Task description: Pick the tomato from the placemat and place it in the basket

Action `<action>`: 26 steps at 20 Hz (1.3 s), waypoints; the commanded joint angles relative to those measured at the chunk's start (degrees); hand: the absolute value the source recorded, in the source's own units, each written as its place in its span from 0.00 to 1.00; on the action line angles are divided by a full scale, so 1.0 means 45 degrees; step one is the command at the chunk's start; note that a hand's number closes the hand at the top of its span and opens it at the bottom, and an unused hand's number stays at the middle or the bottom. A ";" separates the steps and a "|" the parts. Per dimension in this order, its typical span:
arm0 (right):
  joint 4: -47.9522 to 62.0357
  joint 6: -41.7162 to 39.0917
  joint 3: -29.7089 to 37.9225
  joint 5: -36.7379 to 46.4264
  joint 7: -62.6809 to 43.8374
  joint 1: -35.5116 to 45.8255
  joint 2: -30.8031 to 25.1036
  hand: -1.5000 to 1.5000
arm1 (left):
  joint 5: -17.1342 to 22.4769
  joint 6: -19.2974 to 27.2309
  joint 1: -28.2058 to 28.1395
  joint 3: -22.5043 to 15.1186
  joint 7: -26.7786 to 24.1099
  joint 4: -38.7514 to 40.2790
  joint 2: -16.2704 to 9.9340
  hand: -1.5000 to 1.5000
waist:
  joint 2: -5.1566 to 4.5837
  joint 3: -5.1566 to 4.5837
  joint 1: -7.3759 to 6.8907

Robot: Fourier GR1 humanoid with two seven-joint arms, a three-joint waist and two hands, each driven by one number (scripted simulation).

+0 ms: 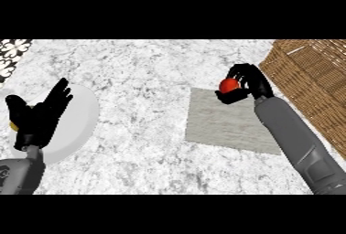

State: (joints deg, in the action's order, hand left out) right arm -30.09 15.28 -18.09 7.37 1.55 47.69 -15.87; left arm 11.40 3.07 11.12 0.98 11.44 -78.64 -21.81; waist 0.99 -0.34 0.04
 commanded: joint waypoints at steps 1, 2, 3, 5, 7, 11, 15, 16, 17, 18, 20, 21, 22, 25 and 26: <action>-0.0322 0.4417 0.0892 0.0023 -0.2293 0.1587 0.1915 1.00 | -0.0150 -0.0107 0.0114 -0.0206 0.0058 0.0047 -0.0020 0.50 | 0.0016 0.0007 -0.0319; -0.0374 0.5380 0.0926 0.0387 -0.2875 0.2325 0.1713 1.00 | -0.0020 -0.0172 0.0235 0.0044 -0.0073 0.0181 -0.0141 0.50 | 0.0018 -0.0022 -0.0244; -0.0060 0.6284 0.0740 0.0858 -0.3727 0.2737 0.1878 1.00 | -0.0038 -0.0239 0.0107 -0.0005 0.0127 -0.0041 -0.0276 0.50 | 0.0041 -0.0013 -0.0455; 0.0350 0.7727 0.0381 0.1752 -0.5170 0.3883 0.2052 1.00 | 0.0053 -0.0250 0.0105 -0.0021 -0.0063 0.0150 -0.0023 0.50 | 0.0003 -0.0034 -0.0328; 0.0992 0.8652 0.0179 0.2403 -0.6870 0.5140 0.2232 1.00 | -0.0178 -0.0005 0.0350 -0.0156 -0.0052 0.0373 0.0167 0.50 | -0.0013 -0.0038 -0.0135; 0.3154 0.9336 -0.0603 0.4009 -1.0110 0.7639 0.2469 1.00 | -0.0007 -0.0131 0.0414 0.0102 0.0133 0.0147 -0.0081 0.50 | -0.0041 -0.0007 -0.0284; 0.4498 0.8213 -0.1161 0.5035 -1.2520 0.9608 0.2131 1.00 | 0.0059 -0.0194 0.0405 0.0241 0.0008 0.0326 -0.0010 0.50 | -0.0080 0.0031 -0.0067; 0.4820 0.7987 -0.1424 0.5390 -1.2790 0.9845 0.1779 1.00 | -0.0265 -0.0179 -0.0261 -0.0066 -0.0732 0.0466 0.0285 0.50 | -0.0081 0.0027 -0.0042; 0.4968 0.8146 -0.1429 0.5522 -1.2959 0.9917 0.1884 1.00 | -0.0012 -0.0256 0.0328 0.0107 -0.0395 0.0539 0.0293 0.50 | -0.0182 0.0043 -0.0104; 0.5193 0.7562 -0.1383 0.5536 -1.3383 1.0462 0.1514 1.00 | -0.0078 -0.0098 0.0263 0.0075 0.0076 -0.0213 0.0107 0.50 | -0.0144 0.0053 -0.0200; 0.5278 0.7449 -0.1329 0.5610 -1.3206 1.0450 0.0784 1.00 | -0.0355 0.0097 -0.0218 -0.0084 -0.0478 0.0030 0.0476 0.50 | -0.0226 0.0058 -0.0226; 0.5637 0.7734 -0.1686 0.6070 -1.3890 1.0928 0.1238 1.00 | -0.0118 -0.0237 0.0921 0.0305 -0.0183 0.0849 0.0093 0.50 | -0.0276 0.0047 -0.0138; 0.5819 0.7474 -0.1584 0.6027 -1.3950 1.1046 0.0865 1.00 | -0.0321 -0.0131 0.0197 -0.0144 -0.0211 0.0032 0.0384 0.50 | -0.0270 0.0056 -0.0318; 0.6174 0.7158 -0.1712 0.6286 -1.4258 1.1528 0.0233 1.00 | -0.0252 -0.0167 0.0332 0.0106 -0.0050 -0.0133 0.0162 0.50 | -0.0286 0.0057 -0.0367; 0.5843 0.7390 -0.1611 0.6189 -1.3767 1.0802 -0.0053 1.00 | 0.0044 -0.0577 0.0237 0.0374 -0.0216 0.0231 0.0004 0.50 | -0.0248 0.0064 -0.0171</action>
State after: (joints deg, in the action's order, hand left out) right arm -4.60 47.76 -25.05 34.14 -57.36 96.02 -12.71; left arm 10.56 2.15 12.42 1.54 10.58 -77.92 -20.93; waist -0.09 -0.11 -1.07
